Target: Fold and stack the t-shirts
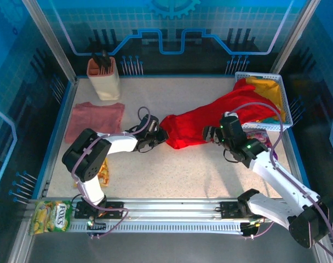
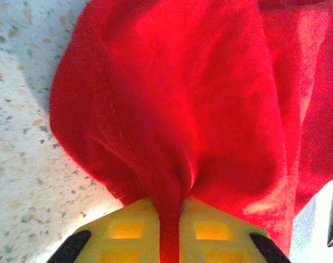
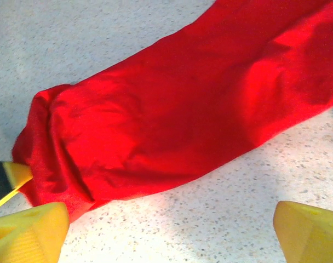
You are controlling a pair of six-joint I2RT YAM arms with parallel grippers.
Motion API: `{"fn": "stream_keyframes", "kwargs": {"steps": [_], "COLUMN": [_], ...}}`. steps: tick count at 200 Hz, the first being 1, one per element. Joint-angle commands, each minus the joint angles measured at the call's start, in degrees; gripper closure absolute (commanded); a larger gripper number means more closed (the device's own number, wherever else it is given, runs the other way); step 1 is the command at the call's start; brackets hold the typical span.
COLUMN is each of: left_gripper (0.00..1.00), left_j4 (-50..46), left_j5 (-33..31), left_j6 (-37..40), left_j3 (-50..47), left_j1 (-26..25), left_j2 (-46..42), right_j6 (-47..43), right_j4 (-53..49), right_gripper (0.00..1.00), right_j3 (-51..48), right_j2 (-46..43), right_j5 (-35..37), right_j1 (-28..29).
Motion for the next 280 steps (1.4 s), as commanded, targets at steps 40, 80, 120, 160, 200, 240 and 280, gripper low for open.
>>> {"fn": "stream_keyframes", "kwargs": {"steps": [40,80,120,160,200,240,280], "left_gripper": [1.0,1.0,1.0,1.0,1.0,1.0,1.0], "left_j4": [-28.19,-40.05,-44.69,-46.97,-46.77,-46.17,-45.9], "left_j5": [-9.45,-9.42,-11.31,-11.13,-11.28,-10.16,-10.33], "left_j6": [19.09,24.84,25.66,26.26,26.73,26.46,26.44], "left_j3": [10.57,14.29,14.53,15.63,14.67,14.67,14.16], "left_j1": [-0.16,0.67,2.01,2.74,3.28,3.65,3.68], "left_j2": [-23.32,-33.48,-40.52,-42.64,-43.18,-42.12,-42.35], "right_j6": [1.65,3.08,4.79,6.59,6.79,5.76,4.81], "right_j4": [1.25,6.1,11.95,16.41,19.11,18.6,18.1], "right_gripper": [0.05,0.05,0.05,0.02,0.03,0.03,0.18], "right_j3": [-1.69,-2.78,-3.82,-3.7,-2.77,-2.04,-0.76], "right_j2": [2.3,8.89,13.03,18.27,24.53,29.71,35.15], "right_j5": [-5.33,-10.8,-15.54,-17.12,-16.67,-14.71,-13.55], "right_j1": [-12.31,-16.33,-16.11,-14.77,-13.23,-12.35,-12.33]}}
